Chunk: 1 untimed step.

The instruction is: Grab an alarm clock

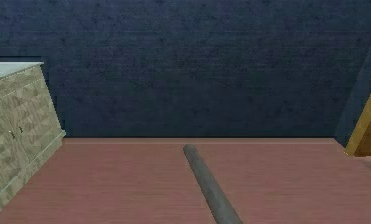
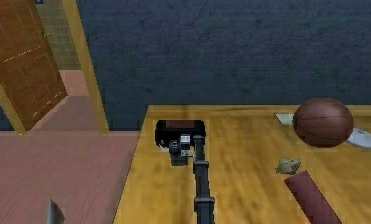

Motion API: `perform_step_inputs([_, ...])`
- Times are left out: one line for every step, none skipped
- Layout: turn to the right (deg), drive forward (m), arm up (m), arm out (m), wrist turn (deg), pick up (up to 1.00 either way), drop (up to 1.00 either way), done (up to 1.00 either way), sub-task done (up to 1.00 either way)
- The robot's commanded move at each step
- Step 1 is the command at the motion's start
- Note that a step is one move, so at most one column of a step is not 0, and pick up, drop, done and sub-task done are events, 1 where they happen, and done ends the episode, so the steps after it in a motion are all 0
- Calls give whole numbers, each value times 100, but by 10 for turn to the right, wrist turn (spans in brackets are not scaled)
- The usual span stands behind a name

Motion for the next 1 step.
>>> perform_step_inputs([0, 0, 0, 0, 0, 100, 0, 0, 0])
